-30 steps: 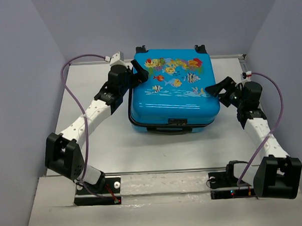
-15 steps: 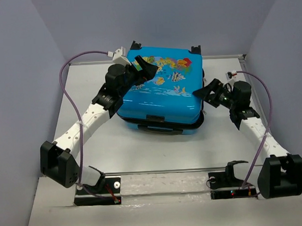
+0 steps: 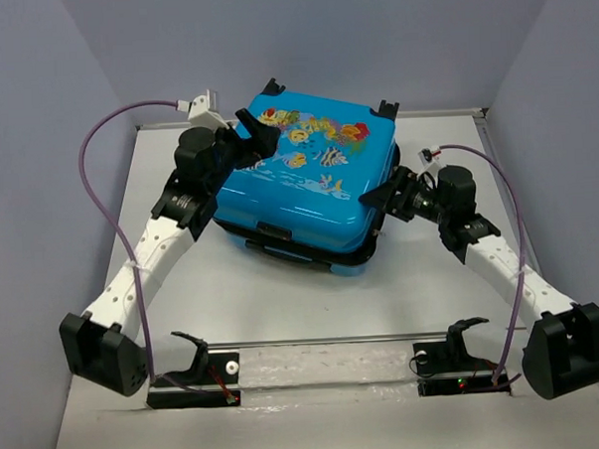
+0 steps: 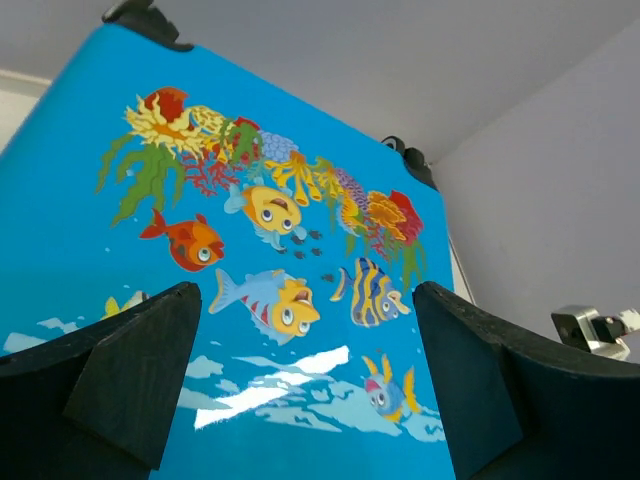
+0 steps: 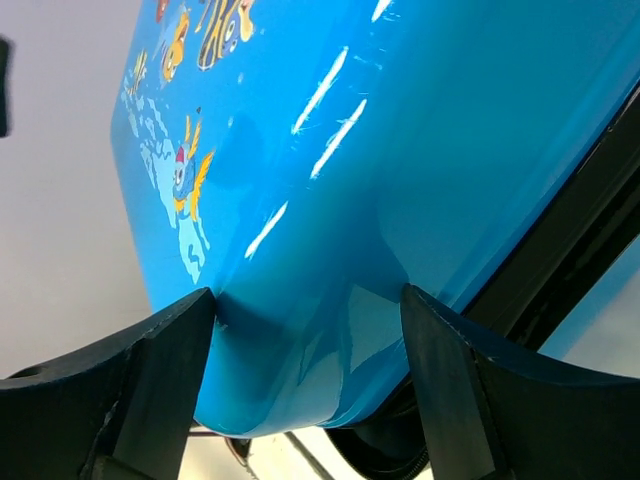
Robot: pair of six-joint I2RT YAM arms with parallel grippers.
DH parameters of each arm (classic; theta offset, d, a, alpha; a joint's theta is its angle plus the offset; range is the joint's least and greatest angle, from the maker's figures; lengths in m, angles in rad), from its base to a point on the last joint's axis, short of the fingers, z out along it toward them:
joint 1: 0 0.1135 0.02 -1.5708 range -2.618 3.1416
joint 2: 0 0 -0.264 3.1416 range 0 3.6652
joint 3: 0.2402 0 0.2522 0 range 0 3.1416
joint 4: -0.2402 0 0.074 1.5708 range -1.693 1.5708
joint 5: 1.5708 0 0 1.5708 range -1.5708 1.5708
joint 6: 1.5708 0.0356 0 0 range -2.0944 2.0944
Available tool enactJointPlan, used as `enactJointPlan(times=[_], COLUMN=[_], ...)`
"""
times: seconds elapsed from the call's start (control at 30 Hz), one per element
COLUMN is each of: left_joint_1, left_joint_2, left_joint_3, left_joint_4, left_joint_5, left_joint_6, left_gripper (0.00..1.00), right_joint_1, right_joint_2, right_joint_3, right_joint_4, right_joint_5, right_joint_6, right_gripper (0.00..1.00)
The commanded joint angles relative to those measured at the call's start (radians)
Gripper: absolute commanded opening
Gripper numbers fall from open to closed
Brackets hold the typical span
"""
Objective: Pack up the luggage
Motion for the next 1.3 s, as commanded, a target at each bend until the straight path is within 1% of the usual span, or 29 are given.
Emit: enactJointPlan(times=[0.0,0.07,0.1,0.13,0.2,0.23,0.27,0.3,0.33,0.37,0.43,0.47,0.53,0.57,0.63,0.67,0.7,0.73,0.8,0.87,0.93,0.97,1.03,1.07,1.1,1.13,1.17,1.23,1.27], left_joint_1=[-0.020,-0.008,0.036,0.053,0.043,0.027,0.003,-0.032,-0.124,-0.170,-0.249,-0.313,-0.380,-0.457,-0.541,-0.577,-0.629,-0.644,-0.674,-0.683,-0.689,-0.691,-0.694,-0.694,-0.695,-0.695,-0.695,-0.694,-0.694], left_joint_2=[-0.165,-0.194,-0.226,-0.247,-0.322,-0.349,-0.373,-0.422,-0.447,-0.483,-0.511,-0.528,-0.527,-0.513,-0.495,-0.488,-0.470,-0.461,-0.423,-0.390,-0.338,-0.309,-0.288,-0.281,-0.265,-0.254,-0.245,-0.212,-0.205], left_joint_3=[0.035,-0.049,-0.083,-0.115,-0.198,-0.241,-0.257,-0.272,-0.295,-0.306,-0.329,-0.361,-0.402,-0.448,-0.490,-0.526,-0.550,-0.583,-0.611,-0.633,-0.637,-0.636,-0.634,-0.636,-0.637,-0.637,-0.637,-0.631,-0.627], left_joint_4=[-0.074,-0.094,-0.118,-0.120,-0.118,-0.120,-0.123,-0.129,-0.137,-0.144,-0.158,-0.161,-0.160,-0.146,-0.124,-0.100,-0.060,-0.010,0.043,0.098,0.130,0.142,0.165,0.190,0.202,0.213,0.228,0.235,0.247], left_joint_5=[-0.135,-0.227,-0.200,-0.158,-0.058,0.014,0.027,0.030,0.029,0.018,0.012,0.016,0.018,0.012,-0.016,-0.046,-0.047,-0.042,-0.036,-0.016,-0.015,-0.011,-0.007,-0.010,-0.011,-0.013,-0.021,-0.030,-0.034], left_joint_6=[0.140,0.152,0.137,0.125,0.113,0.110,0.108,0.113,0.119,0.119,0.093,0.079,0.060,0.041,0.024,-0.001,-0.010,-0.025,-0.041,-0.036,-0.023,-0.004,0.008,0.011,0.014,0.023,0.027,0.028,0.030], left_gripper=[0.99,0.99,0.99,0.99,0.97,0.90,0.87,0.81,0.67,0.62,0.51,0.38,0.32,0.29,0.27,0.27,0.27,0.27,0.28,0.30,0.32,0.33,0.35,0.35,0.35,0.36,0.37,0.37,0.37], right_joint_1=[0.018,0.018,0.018,0.018,0.018,0.018,0.018,0.018,0.018,0.018,0.018,0.006,-0.005,-0.031,-0.047,-0.048,-0.073,-0.074,-0.097,-0.130,-0.153,-0.153,-0.153,-0.153,-0.153,-0.153,-0.153,-0.153,-0.153], right_joint_2=[-0.065,-0.104,-0.145,-0.165,-0.217,-0.234,-0.248,-0.262,-0.285,-0.291,-0.293,-0.283,-0.274,-0.265,-0.250,-0.236,-0.202,-0.188,-0.150,-0.127,-0.064,-0.040,-0.001,0.022,0.031,0.039,0.065,0.097,0.109], right_joint_3=[0.000,-0.034,-0.049,-0.067,-0.129,-0.150,-0.196,-0.216,-0.233,-0.248,-0.273,-0.276,-0.290,-0.304,-0.313,-0.315,-0.312,-0.315,-0.318,-0.328,-0.336,-0.338,-0.354,-0.361,-0.368,-0.377,-0.381,-0.387,-0.388], right_joint_4=[-0.056,-0.059,-0.068,-0.094,-0.120,-0.128,-0.131,-0.130,-0.130,-0.128,-0.116,-0.101,-0.063,-0.003,0.049,0.089,0.103,0.153,0.189,0.272,0.318,0.379,0.445,0.486,0.507,0.530,0.597,0.657,0.674], right_joint_5=[0.068,0.084,0.096,0.111,0.117,0.133,0.143,0.156,0.183,0.205,0.229,0.229,0.211,0.193,0.154,0.101,0.053,0.023,-0.024,-0.115,-0.241,-0.286,-0.364,-0.369,-0.369,-0.375,-0.415,-0.449,-0.459], right_joint_6=[-0.122,-0.153,-0.181,-0.195,-0.215,-0.216,-0.218,-0.222,-0.225,-0.228,-0.251,-0.255,-0.255,-0.253,-0.264,-0.270,-0.270,-0.267,-0.271,-0.271,-0.255,-0.242,-0.203,-0.196,-0.189,-0.161,-0.140,-0.089,-0.081], right_gripper=[0.76,0.74,0.72,0.64,0.53,0.37,0.31,0.24,0.10,0.07,0.07,0.07,0.09,0.19,0.33,0.43,0.51,0.58,0.61,0.65,0.63,0.62,0.61,0.61,0.59,0.52,0.51,0.49,0.44])
